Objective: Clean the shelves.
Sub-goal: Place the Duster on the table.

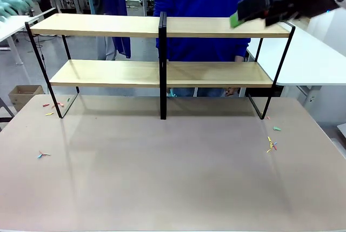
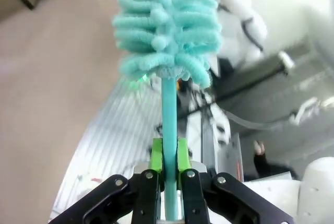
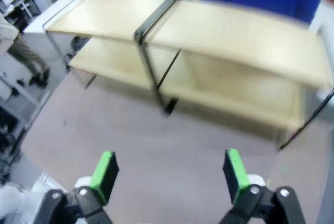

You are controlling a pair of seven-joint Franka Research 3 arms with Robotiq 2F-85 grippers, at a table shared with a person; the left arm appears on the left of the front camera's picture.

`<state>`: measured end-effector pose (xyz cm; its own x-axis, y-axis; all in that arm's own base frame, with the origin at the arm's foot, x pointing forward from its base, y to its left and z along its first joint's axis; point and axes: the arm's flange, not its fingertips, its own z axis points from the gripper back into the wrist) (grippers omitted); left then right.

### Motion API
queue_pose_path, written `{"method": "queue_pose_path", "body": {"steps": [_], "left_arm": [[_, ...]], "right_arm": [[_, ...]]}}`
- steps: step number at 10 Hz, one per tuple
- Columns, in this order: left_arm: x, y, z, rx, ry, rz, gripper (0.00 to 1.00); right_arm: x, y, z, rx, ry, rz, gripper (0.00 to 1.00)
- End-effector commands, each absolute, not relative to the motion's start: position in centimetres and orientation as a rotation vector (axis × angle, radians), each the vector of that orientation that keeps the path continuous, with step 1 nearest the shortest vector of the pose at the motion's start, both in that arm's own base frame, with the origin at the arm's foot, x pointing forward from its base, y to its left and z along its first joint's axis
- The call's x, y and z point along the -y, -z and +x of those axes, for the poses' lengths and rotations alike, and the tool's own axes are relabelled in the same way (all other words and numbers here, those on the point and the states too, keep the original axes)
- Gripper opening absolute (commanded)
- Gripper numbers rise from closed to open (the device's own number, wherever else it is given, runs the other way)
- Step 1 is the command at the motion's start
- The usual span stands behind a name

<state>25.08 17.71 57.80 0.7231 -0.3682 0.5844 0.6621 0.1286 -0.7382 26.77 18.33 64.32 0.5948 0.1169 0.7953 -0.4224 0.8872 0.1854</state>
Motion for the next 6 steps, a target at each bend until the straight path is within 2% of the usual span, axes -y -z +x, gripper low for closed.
{"method": "queue_pose_path", "body": {"steps": [1, 2, 3, 4, 5, 6], "left_arm": [[-13.6, -56.8, 29.7, -0.185, 1.212, -1.121, 0.12], [-11.8, -54.7, 31.3, -0.286, 1.223, -1.125, 0.12], [-10.0, -52.0, 33.1, -0.367, 1.166, -1.106, 0.12], [-7.9, -49.3, 34.5, -0.452, 1.194, -1.097, 0.12], [-6.3, -46.5, 36.2, -0.534, 1.246, -1.058, 0.12], [-5.5, -44.1, 38.3, -0.574, 1.286, -1.093, 0.12]], "right_arm": [[-15.3, -58.7, 26.7, 0.467, -0.238, 0.685, 1.0], [-11.8, -54.3, 26.8, 0.309, -0.1, 0.863, 1.0], [-7.1, -50.1, 26.1, 0.311, 0.075, 1.032, 1.0], [-4.2, -47.4, 25.2, 0.301, 0.143, 1.178, 1.0], [-2.4, -45.3, 25.0, 0.274, 0.209, 1.233, 1.0], [-0.7, -43.2, 25.3, 0.237, 0.277, 1.24, 1.0]]}}
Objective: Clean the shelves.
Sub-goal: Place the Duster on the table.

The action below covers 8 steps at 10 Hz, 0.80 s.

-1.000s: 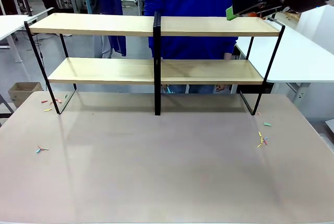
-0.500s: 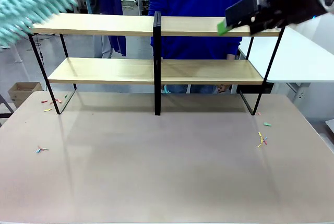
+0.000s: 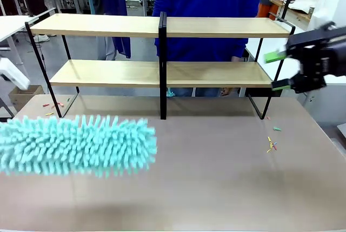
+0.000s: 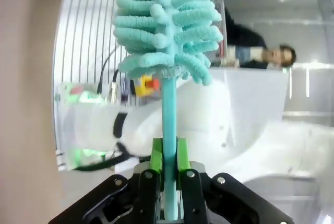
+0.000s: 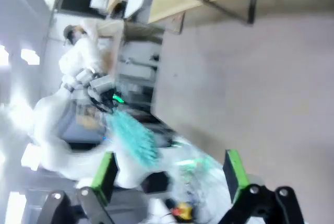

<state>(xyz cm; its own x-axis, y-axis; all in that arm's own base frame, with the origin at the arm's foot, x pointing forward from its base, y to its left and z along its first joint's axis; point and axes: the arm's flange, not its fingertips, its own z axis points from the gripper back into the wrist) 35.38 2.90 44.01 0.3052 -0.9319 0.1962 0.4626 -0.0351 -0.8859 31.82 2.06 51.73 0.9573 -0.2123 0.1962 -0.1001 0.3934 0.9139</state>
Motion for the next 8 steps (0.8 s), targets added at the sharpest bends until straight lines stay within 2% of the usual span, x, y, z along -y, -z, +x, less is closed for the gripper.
{"method": "queue_pose_path", "body": {"steps": [1, 2, 4, 5, 6, 8], "left_arm": [[-5.2, -42.2, 40.0, -0.543, 1.251, -1.127, 0.12], [-5.0, -41.3, 40.8, -0.442, 1.217, -1.147, 0.12], [-5.2, -41.0, 41.1, -0.325, 1.179, -1.073, 0.12], [-5.3, -40.8, 41.0, -0.27, 1.173, -1.001, 0.12], [-5.2, -40.7, 40.7, -0.224, 1.186, -0.928, 0.12], [-4.7, -40.3, 40.6, -0.277, 1.203, -0.874, 0.12]], "right_arm": [[0.2, -40.9, 25.6, 0.179, 0.288, 1.226, 1.0], [0.5, -38.1, 25.8, 0.094, 0.26, 1.209, 1.0], [0.4, -34.8, 25.8, 0.08, 0.265, 1.217, 1.0], [5.0, -42.9, 32.8, 0.083, 0.293, 1.266, 1.0], [5.0, -42.9, 32.8, 0.083, 0.293, 1.266, 1.0], [5.0, -42.9, 32.8, 0.083, 0.293, 1.266, 1.0]]}}
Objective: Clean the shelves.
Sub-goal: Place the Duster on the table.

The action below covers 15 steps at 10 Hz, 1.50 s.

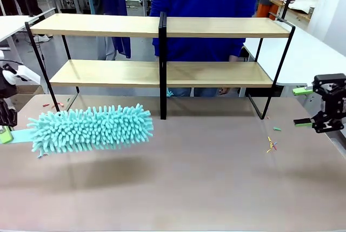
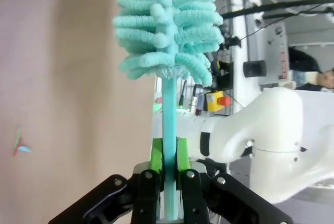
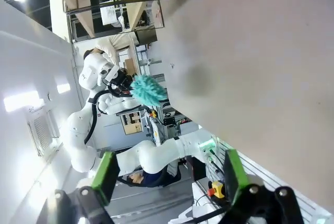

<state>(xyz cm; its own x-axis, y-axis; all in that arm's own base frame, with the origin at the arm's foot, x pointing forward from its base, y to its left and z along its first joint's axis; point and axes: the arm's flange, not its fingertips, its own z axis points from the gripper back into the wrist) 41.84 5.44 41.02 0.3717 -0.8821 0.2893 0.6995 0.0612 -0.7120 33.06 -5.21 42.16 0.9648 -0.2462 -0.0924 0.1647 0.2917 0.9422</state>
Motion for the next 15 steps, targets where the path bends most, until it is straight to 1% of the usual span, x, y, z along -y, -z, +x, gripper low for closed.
{"method": "queue_pose_path", "body": {"steps": [1, 2, 3, 4, 5, 6, 7, 8, 9, 10, 11, 12, 13, 14, 15], "left_arm": [[-4.5, -40.1, 40.8, -0.282, 1.199, -0.87, 0.12], [-4.5, -40.1, 40.9, -0.265, 1.197, -0.868, 0.12], [-4.4, -40.0, 41.2, -0.257, 1.18, -0.861, 0.22], [-4.5, -39.9, 41.4, -0.253, 1.163, -0.847, 0.7], [-4.6, -40.0, 41.5, -0.2, 1.14, -0.829, 0.8], [-5.0, -40.6, 41.7, -0.129, 1.102, -0.784, 1.0], [-6.0, -41.9, 41.8, -0.004, 1.049, -0.747, 0.84], [-6.6, -43.1, 41.6, 0.066, 0.993, -0.777, 1.0], [-7.4, -44.3, 41.5, 0.14, 0.854, -0.835, 1.0], [-8.1, -45.4, 40.9, 0.175, 0.69, -1.013, 1.0], [-9.2, -46.5, 40.3, 0.146, 0.448, -1.213, 1.0], [-10.5, -47.9, 39.8, 0.065, 0.333, -1.475, 1.0], [-11.2, -48.5, 39.2, 0.025, 0.315, -1.58, 1.0], [-12.0, -48.9, 39.1, 0.083, 0.22, -1.604, 1.0], [-12.9, -49.2, 38.9, 0.114, 0.185, -1.675, 1.0]], "right_arm": [[5.0, -42.9, 32.8, 0.083, 0.293, 1.266, 1.0], [5.0, -42.9, 32.8, 0.083, 0.293, 1.266, 1.0], [5.0, -42.9, 32.8, 0.083, 0.293, 1.266, 1.0], [5.0, -42.9, 32.8, 0.083, 0.293, 1.266, 1.0], [5.0, -42.9, 32.8, 0.083, 0.293, 1.266, 1.0], [5.0, -42.9, 32.8, 0.083, 0.293, 1.266, 1.0], [5.0, -42.9, 32.8, 0.083, 0.293, 1.266, 1.0], [5.0, -42.9, 32.8, 0.083, 0.293, 1.266, 1.0], [5.0, -42.9, 32.8, 0.083, 0.293, 1.266, 1.0], [5.3, -42.7, 32.7, 0.079, 0.279, 1.244, 1.0], [4.3, -45.1, 32.4, 0.119, 0.255, 1.261, 1.0], [2.6, -48.2, 31.8, 0.158, 0.219, 1.275, 1.0], [1.6, -49.8, 31.4, 0.17, 0.176, 1.311, 1.0], [0.7, -51.2, 30.8, 0.17, 0.055, 1.409, 1.0], [0.0, -51.9, 30.9, 0.165, 0.044, 1.394, 1.0]]}}
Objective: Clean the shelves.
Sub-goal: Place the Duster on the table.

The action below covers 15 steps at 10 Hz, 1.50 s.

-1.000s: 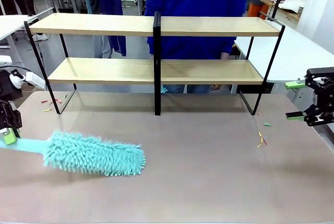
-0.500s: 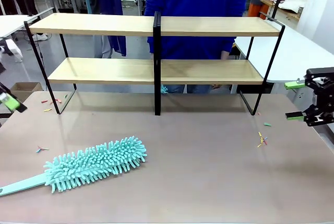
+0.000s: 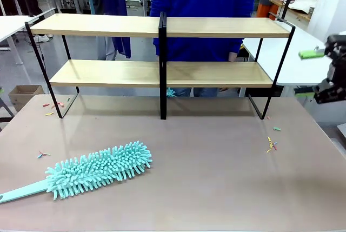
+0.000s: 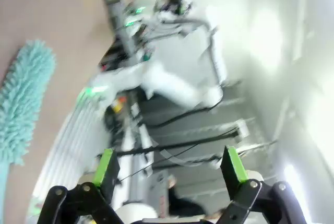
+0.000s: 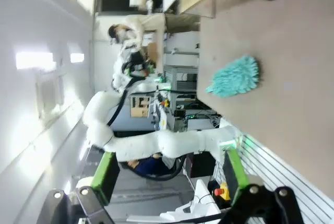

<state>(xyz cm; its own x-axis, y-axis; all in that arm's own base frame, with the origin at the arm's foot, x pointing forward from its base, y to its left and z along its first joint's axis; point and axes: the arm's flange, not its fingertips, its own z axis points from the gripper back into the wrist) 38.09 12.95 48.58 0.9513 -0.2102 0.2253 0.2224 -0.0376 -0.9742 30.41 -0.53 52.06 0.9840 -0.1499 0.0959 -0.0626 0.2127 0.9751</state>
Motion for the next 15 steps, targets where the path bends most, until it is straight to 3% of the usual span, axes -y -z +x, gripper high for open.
{"method": "queue_pose_path", "body": {"steps": [1, 2, 15], "left_arm": [[-13.6, -49.5, 39.7, 0.23, -0.006, -1.709, 1.0], [-13.0, -48.6, 38.1, 0.01, 0.348, -1.57, 1.0], [-13.0, -48.6, 38.1, 0.01, 0.348, -1.57, 1.0]], "right_arm": [[1.7, -50.2, 31.1, 0.174, 0.12, 1.32, 1.0], [1.7, -50.2, 31.1, 0.174, 0.12, 1.32, 1.0], [1.7, -50.2, 31.1, 0.174, 0.12, 1.32, 1.0]]}}
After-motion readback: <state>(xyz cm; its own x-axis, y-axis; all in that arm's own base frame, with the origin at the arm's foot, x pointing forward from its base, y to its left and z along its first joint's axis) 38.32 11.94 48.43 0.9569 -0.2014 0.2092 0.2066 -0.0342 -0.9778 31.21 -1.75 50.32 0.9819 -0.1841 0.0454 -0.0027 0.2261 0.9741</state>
